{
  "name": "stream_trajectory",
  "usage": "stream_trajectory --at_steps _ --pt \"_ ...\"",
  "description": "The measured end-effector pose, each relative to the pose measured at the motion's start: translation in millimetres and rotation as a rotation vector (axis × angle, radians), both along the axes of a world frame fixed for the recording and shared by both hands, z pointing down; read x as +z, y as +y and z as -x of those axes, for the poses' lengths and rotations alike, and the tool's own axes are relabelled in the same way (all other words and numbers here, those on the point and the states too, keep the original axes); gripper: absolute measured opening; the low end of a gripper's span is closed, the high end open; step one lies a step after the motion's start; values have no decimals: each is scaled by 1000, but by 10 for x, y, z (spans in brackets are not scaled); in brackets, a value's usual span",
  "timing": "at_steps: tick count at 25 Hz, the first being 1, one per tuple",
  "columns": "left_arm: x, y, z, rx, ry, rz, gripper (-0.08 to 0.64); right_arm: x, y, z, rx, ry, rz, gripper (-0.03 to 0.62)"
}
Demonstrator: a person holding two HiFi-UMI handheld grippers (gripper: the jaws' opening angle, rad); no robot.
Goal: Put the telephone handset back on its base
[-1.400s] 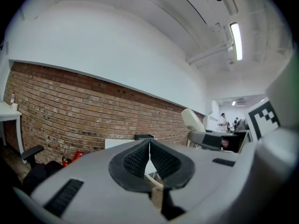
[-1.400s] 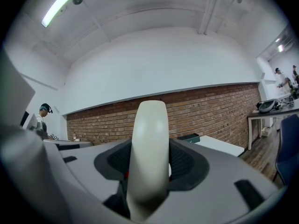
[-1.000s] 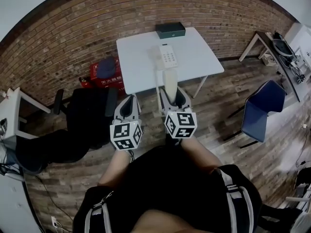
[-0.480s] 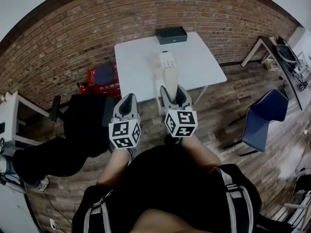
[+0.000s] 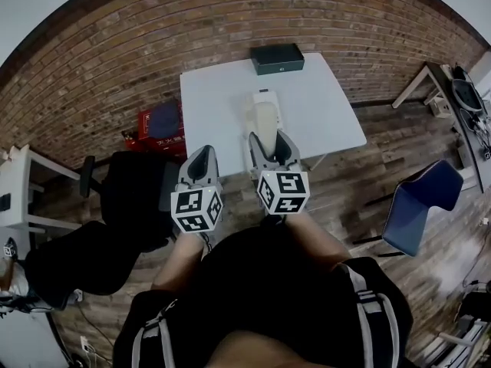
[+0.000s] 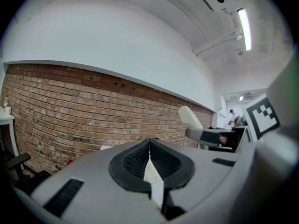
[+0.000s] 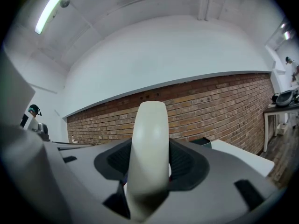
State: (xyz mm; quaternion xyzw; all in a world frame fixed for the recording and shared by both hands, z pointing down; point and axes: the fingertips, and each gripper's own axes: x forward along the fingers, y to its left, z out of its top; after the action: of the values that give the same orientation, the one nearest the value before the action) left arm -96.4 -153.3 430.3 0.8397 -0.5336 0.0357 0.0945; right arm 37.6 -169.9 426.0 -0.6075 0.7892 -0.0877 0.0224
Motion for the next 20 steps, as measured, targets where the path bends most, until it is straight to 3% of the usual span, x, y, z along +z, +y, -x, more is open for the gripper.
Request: stream_trajectory --at_steps 11,20 --pt "65 -1027 -569 -71 -32 57 5 188 -1136 -516 -94 -28 94 204" --pt "161 -1658 -829 -158 -45 100 5 411 -1808 -668 -211 -60 179 204"
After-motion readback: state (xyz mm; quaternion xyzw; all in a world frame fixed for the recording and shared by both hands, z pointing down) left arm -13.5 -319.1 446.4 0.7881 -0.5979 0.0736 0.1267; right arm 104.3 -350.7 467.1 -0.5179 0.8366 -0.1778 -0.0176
